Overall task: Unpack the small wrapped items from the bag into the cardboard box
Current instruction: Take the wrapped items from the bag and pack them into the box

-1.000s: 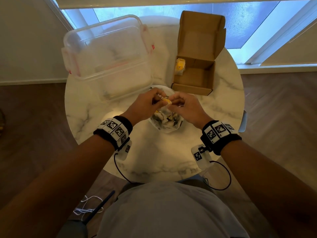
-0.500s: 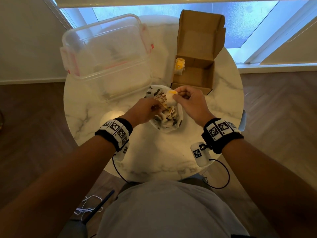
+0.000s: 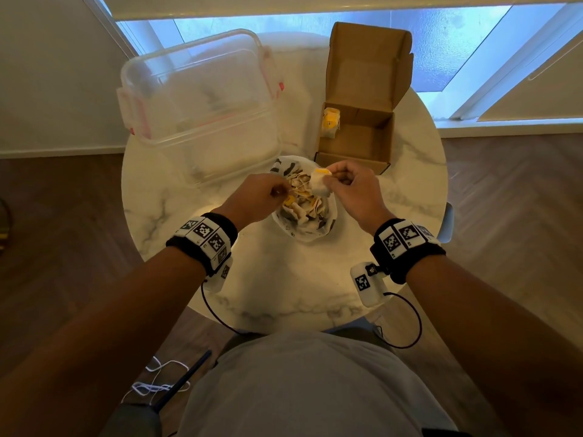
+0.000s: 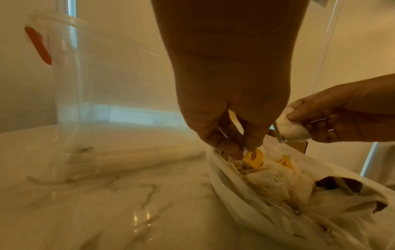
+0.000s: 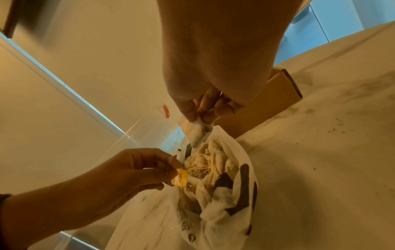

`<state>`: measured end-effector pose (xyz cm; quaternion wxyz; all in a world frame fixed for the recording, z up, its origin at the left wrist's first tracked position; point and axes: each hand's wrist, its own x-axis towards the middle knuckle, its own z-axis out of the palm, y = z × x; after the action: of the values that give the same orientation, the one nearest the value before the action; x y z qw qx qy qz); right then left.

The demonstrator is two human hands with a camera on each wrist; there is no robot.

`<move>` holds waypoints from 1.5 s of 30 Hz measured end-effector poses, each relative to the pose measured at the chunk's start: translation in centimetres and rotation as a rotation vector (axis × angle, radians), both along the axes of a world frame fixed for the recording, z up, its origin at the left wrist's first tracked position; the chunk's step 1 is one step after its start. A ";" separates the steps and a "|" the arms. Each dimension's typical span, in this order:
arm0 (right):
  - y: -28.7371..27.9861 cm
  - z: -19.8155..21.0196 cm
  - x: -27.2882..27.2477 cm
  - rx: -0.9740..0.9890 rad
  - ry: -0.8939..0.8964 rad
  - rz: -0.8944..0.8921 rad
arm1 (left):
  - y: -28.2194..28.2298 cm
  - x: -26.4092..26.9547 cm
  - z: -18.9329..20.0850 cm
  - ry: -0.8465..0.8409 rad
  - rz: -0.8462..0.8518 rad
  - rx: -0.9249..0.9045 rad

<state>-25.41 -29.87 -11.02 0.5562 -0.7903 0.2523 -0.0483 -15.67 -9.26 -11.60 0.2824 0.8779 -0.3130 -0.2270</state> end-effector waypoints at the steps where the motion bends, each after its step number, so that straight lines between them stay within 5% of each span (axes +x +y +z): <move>1: 0.0 -0.1 -0.1 -0.002 0.002 -0.005 | -0.1 -0.3 0.5 0.042 0.028 -0.044; 6: 0.4 0.0 -0.4 0.006 -0.006 0.022 | -1.0 -0.9 2.3 0.259 0.101 -0.205; 11: 0.6 0.4 -1.0 0.052 -0.025 0.144 | -1.6 -1.4 3.4 0.249 0.169 -0.340; 24: 0.1 0.5 -1.2 0.136 0.002 0.218 | -2.3 -1.7 2.9 0.160 0.174 -0.306; 34: -3.2 0.9 1.3 -0.023 -0.035 0.120 | -5.8 1.0 4.2 0.020 0.022 -0.335; 45: -8.4 -0.5 9.4 -0.117 0.133 -0.100 | -10.6 5.2 -1.0 -0.061 -0.083 -0.048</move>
<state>-15.98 -38.28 -11.56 0.4880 -0.8093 0.3246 -0.0379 -10.50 -19.84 -12.57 0.2843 0.8636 -0.3630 -0.2042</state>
